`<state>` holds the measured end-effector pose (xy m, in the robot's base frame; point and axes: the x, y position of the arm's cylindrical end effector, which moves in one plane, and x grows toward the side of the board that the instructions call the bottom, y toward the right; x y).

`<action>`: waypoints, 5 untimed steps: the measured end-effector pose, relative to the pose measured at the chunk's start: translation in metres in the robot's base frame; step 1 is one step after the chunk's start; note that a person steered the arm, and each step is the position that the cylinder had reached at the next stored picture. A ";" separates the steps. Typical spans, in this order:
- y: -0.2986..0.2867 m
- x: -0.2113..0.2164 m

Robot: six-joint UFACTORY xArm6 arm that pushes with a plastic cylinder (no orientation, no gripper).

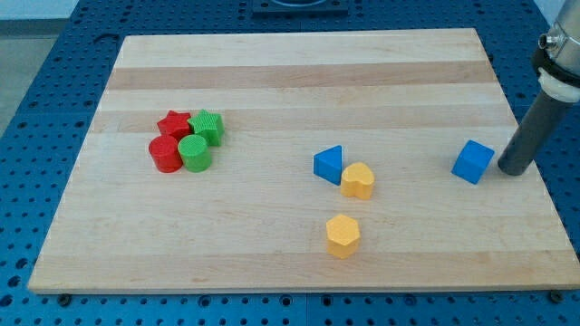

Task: Move the blue cube towards blue triangle

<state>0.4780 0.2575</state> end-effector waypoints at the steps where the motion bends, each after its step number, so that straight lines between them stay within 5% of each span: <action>1: -0.045 0.000; 2: -0.083 0.003; 5: -0.037 -0.019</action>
<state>0.4593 0.2204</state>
